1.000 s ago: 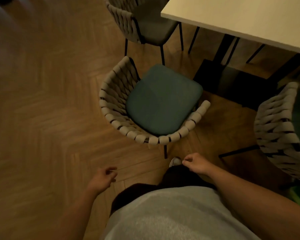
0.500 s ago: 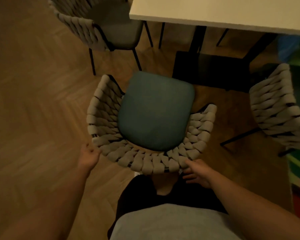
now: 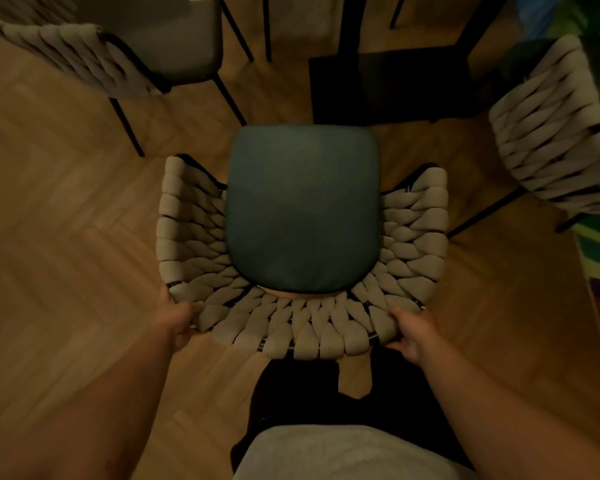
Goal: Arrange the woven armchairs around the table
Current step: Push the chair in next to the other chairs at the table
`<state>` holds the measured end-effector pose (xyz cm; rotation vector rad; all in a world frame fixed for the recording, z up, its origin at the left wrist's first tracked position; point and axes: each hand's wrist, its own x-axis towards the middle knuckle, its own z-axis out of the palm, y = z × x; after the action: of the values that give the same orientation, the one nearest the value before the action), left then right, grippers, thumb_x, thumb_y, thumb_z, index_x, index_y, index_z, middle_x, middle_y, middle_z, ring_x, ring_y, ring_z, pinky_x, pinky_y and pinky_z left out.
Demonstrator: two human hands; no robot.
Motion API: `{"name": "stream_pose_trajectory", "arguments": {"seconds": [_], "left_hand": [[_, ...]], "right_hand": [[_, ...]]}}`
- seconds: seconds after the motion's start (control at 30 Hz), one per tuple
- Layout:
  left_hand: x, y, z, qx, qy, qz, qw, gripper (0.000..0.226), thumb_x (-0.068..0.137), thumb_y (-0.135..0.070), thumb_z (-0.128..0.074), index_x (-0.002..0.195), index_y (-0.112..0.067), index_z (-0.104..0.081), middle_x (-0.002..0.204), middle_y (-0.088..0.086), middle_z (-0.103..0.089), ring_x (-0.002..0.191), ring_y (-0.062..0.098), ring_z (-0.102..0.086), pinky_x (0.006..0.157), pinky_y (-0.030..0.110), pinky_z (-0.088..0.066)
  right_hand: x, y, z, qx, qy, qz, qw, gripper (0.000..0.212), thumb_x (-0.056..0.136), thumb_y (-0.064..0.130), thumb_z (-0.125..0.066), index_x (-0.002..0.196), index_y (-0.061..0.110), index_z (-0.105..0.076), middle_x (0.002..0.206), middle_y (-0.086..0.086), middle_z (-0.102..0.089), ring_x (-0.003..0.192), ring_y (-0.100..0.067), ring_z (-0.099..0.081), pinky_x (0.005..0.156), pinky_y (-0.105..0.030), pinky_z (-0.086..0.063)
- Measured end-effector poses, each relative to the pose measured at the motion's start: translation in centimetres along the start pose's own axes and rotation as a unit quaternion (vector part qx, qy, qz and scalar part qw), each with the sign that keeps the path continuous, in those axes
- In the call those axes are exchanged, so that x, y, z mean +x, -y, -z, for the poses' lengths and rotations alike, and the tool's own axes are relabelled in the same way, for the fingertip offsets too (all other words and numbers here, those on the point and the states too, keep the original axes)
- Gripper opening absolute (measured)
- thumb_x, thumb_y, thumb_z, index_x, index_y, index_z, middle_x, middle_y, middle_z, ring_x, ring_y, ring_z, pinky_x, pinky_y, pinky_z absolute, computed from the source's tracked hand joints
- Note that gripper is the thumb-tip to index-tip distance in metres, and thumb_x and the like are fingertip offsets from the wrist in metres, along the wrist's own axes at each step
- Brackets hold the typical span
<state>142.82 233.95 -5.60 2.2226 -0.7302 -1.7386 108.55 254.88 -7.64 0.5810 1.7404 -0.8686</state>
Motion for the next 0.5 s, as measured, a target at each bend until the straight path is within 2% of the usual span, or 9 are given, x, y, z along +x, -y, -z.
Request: {"name": "stream_pose_trajectory", "arguments": {"seconds": [0.07, 0.13, 0.3, 0.4, 0.5], "left_hand": [[-0.2, -0.2, -0.5, -0.004, -0.001, 0.006, 1.000, 0.083, 0.094, 0.014, -0.052, 0.152, -0.040, -0.027, 0.150, 0.015, -0.041, 0.113, 0.036, -0.054, 0.080, 0.061, -0.052], [-0.6, -0.6, -1.2, -0.006, 0.006, 0.007, 1.000, 0.083, 0.095, 0.014, -0.051, 0.152, -0.040, -0.027, 0.152, 0.015, -0.040, 0.114, 0.035, -0.053, 0.083, 0.061, -0.051], [-1.2, -1.1, -4.4, -0.012, 0.013, 0.011, 1.000, 0.083, 0.094, 0.012, -0.055, 0.152, -0.041, -0.027, 0.153, 0.012, -0.040, 0.115, 0.033, -0.053, 0.079, 0.058, -0.054], [-1.4, -1.5, -6.9, -0.015, 0.008, 0.010, 1.000, 0.082, 0.092, 0.010, -0.058, 0.150, -0.042, -0.031, 0.150, 0.011, -0.043, 0.114, 0.034, -0.057, 0.068, 0.054, -0.058], [-2.0, -1.5, -9.8, -0.016, 0.004, 0.016, 1.000, 0.081, 0.092, 0.010, -0.058, 0.149, -0.042, -0.032, 0.149, 0.012, -0.043, 0.111, 0.035, -0.057, 0.068, 0.055, -0.058]], "right_hand": [[0.0, 0.2, 0.1, 0.009, -0.012, 0.016, 1.000, 0.042, 0.096, 0.015, -0.065, 0.134, 0.019, -0.051, 0.124, -0.008, -0.062, 0.108, -0.032, -0.062, 0.086, -0.060, -0.056], [0.0, 0.8, 0.7, 0.011, -0.016, 0.022, 1.000, 0.042, 0.096, 0.013, -0.065, 0.135, 0.020, -0.050, 0.121, -0.008, -0.061, 0.107, -0.032, -0.061, 0.091, -0.063, -0.053], [1.4, 3.7, 3.0, 0.005, -0.035, 0.030, 0.999, 0.056, 0.091, 0.018, -0.071, 0.142, 0.018, -0.047, 0.135, -0.012, -0.060, 0.116, -0.036, -0.061, 0.087, -0.064, -0.055], [2.4, 5.8, 4.7, 0.001, -0.038, 0.043, 0.998, 0.054, 0.090, 0.019, -0.070, 0.140, 0.019, -0.049, 0.133, -0.010, -0.060, 0.116, -0.035, -0.061, 0.088, -0.063, -0.055], [3.3, 7.9, 6.9, -0.008, -0.032, 0.050, 0.998, 0.054, 0.090, 0.020, -0.071, 0.138, 0.020, -0.049, 0.130, -0.009, -0.061, 0.114, -0.035, -0.062, 0.087, -0.062, -0.056]]}}
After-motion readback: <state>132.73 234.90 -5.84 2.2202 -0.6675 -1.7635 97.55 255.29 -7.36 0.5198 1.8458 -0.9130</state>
